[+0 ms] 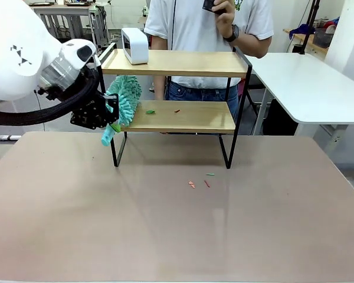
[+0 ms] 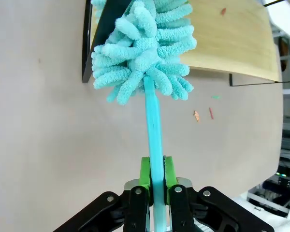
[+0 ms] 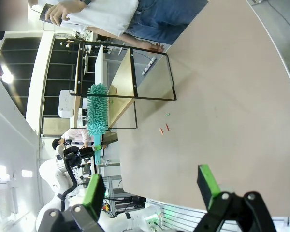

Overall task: Clean the shelf.
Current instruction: Clean the remaining tier of the Shelf with the Duster once objects are removed.

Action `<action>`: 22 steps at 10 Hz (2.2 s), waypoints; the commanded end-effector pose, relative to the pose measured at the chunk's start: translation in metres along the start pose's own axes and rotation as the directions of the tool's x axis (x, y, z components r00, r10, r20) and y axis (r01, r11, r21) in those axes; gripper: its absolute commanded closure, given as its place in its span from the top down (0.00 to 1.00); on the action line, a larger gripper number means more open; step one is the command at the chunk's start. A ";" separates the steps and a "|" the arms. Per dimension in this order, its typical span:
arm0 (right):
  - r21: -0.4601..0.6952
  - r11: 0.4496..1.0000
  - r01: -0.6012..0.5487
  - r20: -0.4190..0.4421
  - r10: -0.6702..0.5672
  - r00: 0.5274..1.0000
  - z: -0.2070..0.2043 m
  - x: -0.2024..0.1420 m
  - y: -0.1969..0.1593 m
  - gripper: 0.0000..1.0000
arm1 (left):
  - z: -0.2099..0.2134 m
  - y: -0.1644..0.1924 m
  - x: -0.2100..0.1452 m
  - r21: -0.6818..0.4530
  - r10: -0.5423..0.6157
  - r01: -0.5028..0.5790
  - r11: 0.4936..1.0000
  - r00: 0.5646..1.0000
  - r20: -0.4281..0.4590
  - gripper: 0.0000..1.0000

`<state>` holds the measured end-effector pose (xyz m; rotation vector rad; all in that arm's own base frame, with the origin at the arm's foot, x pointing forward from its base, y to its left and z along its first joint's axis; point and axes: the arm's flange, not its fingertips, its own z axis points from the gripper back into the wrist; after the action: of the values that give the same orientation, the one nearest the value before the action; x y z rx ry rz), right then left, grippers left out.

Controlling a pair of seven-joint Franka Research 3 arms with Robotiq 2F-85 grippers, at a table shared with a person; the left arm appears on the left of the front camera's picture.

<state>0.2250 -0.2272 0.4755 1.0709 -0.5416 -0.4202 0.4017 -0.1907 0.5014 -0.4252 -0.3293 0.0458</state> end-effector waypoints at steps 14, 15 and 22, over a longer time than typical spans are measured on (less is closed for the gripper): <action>0.028 0.999 -0.025 0.015 0.025 1.000 -0.001 0.002 0.001 1.00 | -0.008 -0.024 -0.011 -0.325 -0.385 0.250 0.912 0.795 -0.469 0.00; 0.028 0.999 -0.025 0.015 0.025 1.000 -0.001 0.002 0.001 1.00 | -0.001 -0.022 -0.014 -0.370 -0.461 0.297 0.880 0.721 -0.517 0.00; 0.028 0.999 -0.025 0.015 0.025 1.000 -0.001 0.002 0.001 1.00 | 0.060 0.008 -0.040 -0.679 -0.763 0.356 0.642 0.381 -0.522 0.00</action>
<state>0.2250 -0.2272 0.4754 1.0709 -0.5415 -0.4200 0.3493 -0.1803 0.5284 -0.7142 0.4473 -0.9253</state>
